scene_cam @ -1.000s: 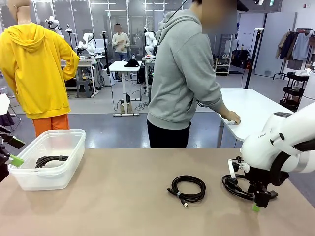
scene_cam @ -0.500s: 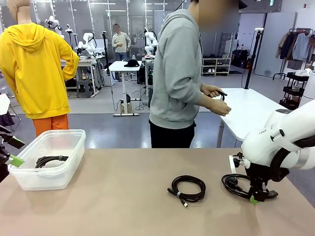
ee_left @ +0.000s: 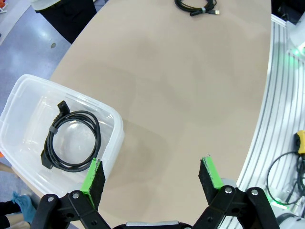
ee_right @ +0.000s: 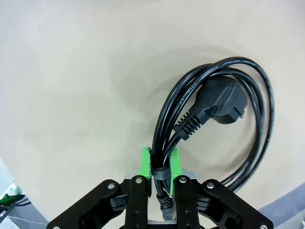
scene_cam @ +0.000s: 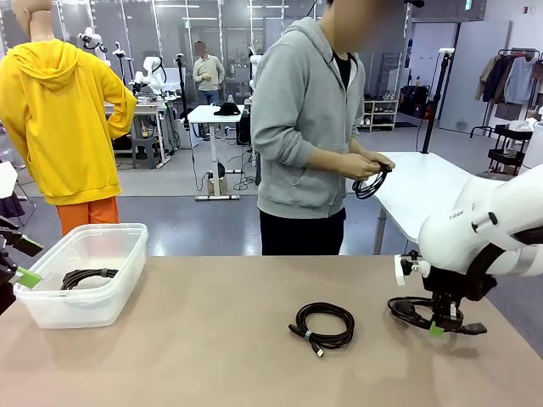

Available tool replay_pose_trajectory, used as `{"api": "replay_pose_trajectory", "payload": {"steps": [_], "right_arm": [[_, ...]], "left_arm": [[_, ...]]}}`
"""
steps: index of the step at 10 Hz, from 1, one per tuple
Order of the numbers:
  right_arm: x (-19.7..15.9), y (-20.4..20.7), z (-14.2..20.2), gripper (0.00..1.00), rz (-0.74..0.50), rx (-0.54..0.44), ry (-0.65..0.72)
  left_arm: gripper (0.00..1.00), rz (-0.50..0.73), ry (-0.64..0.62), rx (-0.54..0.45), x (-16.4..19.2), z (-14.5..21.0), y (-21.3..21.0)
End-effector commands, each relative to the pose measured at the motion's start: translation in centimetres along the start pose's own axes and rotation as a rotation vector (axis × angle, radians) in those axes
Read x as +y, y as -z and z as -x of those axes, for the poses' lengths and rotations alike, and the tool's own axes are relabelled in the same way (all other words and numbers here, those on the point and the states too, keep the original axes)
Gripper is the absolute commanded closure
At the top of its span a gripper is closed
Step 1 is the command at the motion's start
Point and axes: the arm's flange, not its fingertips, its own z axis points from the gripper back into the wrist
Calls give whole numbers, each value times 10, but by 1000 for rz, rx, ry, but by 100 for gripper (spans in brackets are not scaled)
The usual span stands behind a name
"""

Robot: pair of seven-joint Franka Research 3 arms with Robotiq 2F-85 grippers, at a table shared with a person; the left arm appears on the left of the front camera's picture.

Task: Organize and store the cables.
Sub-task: Place the Power Cable into the Organizing box.

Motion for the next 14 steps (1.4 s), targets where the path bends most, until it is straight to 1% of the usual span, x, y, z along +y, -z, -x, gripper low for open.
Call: {"api": "replay_pose_trajectory", "payload": {"steps": [1,3,4,5,6,10,11,12,13,14], "right_arm": [[9,-37,-10,100,24,12,18],[23,-65,-13,100,59,-38,-27],[29,-72,-11,100,72,-64,-20],[36,-74,-3,100,78,-111,1],[18,-69,-14,100,61,-40,-27],[18,-69,-14,100,61,-40,-27],[25,-66,-12,82,51,-44,-26],[34,-74,-33,82,32,-34,-93],[41,-83,-65,82,6,-14,-135],[49,-91,-102,82,-3,-15,-217]], "left_arm": [[0,-6,-6,13,0,-3,1],[0,-6,-6,13,0,-3,1],[0,-6,-6,13,0,-3,1],[0,-6,-6,13,0,-3,1],[0,-6,-6,13,0,-3,1],[0,-6,-6,13,0,-3,1],[0,-6,-6,13,0,-3,1],[0,-6,-6,13,0,-3,1],[0,-6,-6,13,0,-3,1],[0,-6,-6,13,0,-3,1]]}}
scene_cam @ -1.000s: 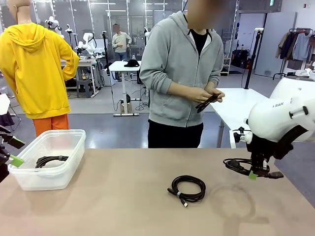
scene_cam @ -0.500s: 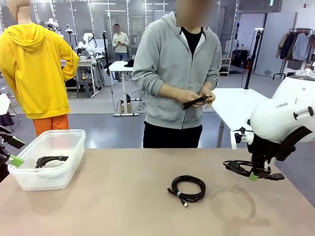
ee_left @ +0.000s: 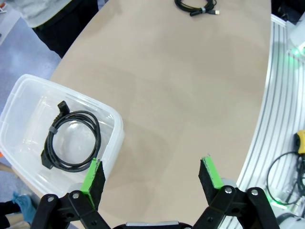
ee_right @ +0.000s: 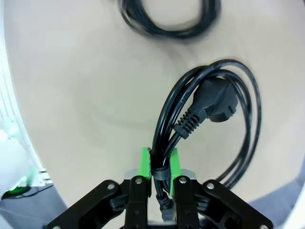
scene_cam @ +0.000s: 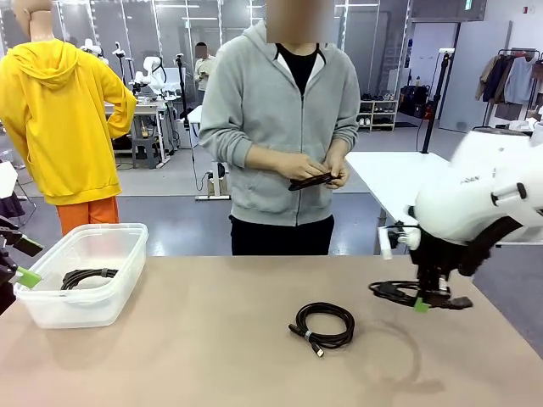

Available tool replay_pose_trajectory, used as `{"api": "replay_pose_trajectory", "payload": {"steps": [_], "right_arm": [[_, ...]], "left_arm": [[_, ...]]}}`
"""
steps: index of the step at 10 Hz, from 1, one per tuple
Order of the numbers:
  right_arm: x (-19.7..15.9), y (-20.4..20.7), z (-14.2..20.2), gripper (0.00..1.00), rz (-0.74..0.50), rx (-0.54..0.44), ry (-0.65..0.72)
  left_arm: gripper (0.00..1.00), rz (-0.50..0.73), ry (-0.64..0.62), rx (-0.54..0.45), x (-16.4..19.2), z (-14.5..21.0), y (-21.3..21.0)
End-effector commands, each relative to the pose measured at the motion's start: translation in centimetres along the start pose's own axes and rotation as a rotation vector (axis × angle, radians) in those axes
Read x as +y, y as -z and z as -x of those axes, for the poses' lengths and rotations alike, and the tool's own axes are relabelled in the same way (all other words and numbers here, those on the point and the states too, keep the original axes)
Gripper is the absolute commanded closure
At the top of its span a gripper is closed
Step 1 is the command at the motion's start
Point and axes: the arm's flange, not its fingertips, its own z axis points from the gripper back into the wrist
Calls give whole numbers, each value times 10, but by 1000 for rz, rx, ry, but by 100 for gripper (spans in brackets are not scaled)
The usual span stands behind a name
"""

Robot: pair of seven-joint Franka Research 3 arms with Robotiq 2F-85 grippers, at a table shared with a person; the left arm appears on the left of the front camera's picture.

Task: Organize and store the cables.
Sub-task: Place the Power Cable into the Organizing box.

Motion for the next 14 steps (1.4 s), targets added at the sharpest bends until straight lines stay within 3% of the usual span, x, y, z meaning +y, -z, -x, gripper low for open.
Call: {"api": "replay_pose_trajectory", "payload": {"steps": [1,3,7,9,14], "right_arm": [[2,-21,-79,82,-18,14,-132],[15,-28,-154,82,16,67,-212],[41,-1,-270,82,-14,23,-327],[48,23,-295,82,-24,3,-282],[70,82,-305,82,-66,32,-159]], "left_arm": [[0,-6,-7,12,0,-3,1],[0,-6,-7,12,0,-3,1],[0,-6,-7,12,0,-3,1],[0,-6,-7,12,0,-3,1],[0,-6,-7,12,0,-3,1]]}}
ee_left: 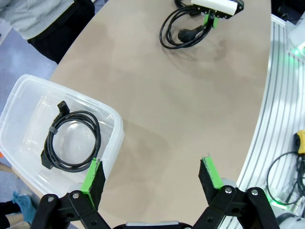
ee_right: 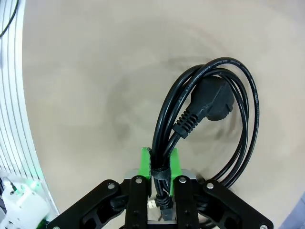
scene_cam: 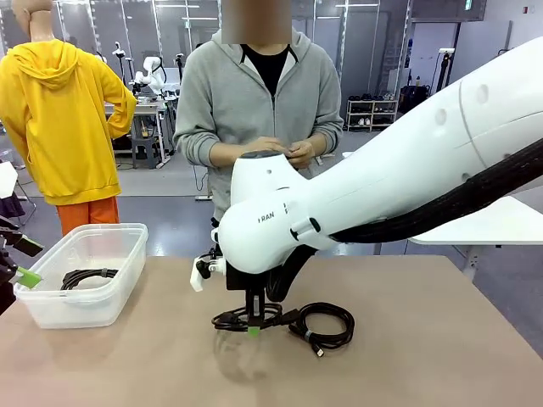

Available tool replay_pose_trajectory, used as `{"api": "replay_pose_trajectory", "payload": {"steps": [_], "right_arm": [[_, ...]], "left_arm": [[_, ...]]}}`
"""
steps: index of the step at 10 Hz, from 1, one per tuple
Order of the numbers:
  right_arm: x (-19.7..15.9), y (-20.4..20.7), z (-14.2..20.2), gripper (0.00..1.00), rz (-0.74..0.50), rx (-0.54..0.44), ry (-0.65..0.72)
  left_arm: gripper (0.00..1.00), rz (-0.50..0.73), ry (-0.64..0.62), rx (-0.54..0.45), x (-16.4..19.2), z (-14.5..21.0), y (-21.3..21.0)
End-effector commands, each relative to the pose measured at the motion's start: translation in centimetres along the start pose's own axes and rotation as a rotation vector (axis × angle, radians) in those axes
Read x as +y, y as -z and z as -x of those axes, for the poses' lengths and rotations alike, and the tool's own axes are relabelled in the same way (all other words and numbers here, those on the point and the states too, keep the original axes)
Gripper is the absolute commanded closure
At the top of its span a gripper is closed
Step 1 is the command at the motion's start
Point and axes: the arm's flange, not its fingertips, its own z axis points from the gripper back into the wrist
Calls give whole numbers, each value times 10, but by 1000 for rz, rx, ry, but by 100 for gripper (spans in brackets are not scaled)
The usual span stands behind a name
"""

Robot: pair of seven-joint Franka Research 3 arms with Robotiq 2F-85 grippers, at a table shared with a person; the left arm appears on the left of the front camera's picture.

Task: Organize and store the cables.
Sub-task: Place the Power Cable into the Organizing box.

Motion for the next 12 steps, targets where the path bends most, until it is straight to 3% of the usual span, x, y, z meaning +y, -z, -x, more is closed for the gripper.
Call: {"api": "replay_pose_trajectory", "payload": {"steps": [1,4,6,7,8,9,10,12], "right_arm": [[3,20,-5,82,23,-4,57],[5,43,-2,82,-1,-2,115],[7,43,0,45,12,-23,156],[10,43,-1,45,8,-35,155],[13,41,0,9,12,-42,156],[16,36,4,32,18,-53,163],[18,24,13,0,27,-82,175],[25,-12,43,0,79,-181,217]], "left_arm": [[0,-7,-7,13,0,-3,1],[0,-7,-7,13,0,-3,1],[0,-7,-7,13,0,-3,1],[0,-7,-7,13,0,-3,1],[0,0,0,0,0,0,0],[0,19,6,55,-5,-10,3],[0,44,-7,42,-3,-18,6],[0,82,14,41,-8,-41,11]]}}
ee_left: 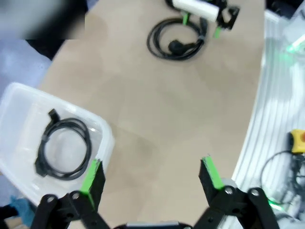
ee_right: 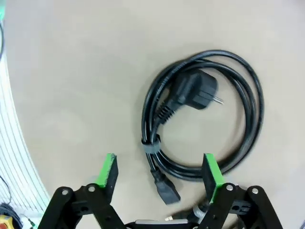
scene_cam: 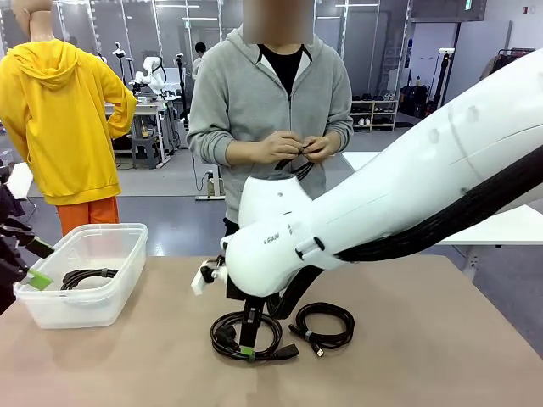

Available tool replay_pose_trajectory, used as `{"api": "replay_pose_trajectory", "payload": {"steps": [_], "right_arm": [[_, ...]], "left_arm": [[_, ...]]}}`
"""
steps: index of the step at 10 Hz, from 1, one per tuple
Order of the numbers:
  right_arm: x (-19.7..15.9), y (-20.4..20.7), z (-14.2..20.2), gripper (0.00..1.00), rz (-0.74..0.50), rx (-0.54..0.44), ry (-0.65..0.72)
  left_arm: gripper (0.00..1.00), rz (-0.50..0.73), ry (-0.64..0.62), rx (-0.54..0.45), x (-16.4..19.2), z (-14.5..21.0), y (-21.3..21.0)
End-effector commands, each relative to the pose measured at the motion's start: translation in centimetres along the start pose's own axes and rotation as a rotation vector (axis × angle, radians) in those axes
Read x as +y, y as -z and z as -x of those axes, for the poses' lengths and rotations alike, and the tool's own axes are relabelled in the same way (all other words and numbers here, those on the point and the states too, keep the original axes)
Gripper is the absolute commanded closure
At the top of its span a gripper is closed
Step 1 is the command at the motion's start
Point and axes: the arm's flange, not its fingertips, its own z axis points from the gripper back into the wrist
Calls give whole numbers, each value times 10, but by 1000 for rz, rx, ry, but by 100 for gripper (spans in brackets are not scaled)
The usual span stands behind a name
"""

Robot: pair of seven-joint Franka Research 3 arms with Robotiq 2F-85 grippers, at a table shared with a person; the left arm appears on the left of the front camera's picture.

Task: Organize and store the cables.
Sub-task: Place the Power Cable into the Organizing box.

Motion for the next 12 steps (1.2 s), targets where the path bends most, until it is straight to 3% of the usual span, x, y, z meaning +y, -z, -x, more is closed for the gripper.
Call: {"api": "replay_pose_trajectory", "payload": {"steps": [1,5,7,9,10,12], "right_arm": [[10,-43,45,0,39,-125,31],[5,-138,166,0,60,-431,92],[21,-187,230,0,118,-460,147],[29,-204,301,0,25,-502,128],[34,-208,347,0,-12,-575,127],[55,-200,413,0,25,-618,226]], "left_arm": [[0,61,8,33,1,-31,4],[0,153,18,86,-1,-85,42],[0,181,-5,99,-18,-110,61],[0,211,11,139,-32,-138,93],[0,211,28,156,-41,-156,115],[0,202,71,159,-48,-177,151]]}}
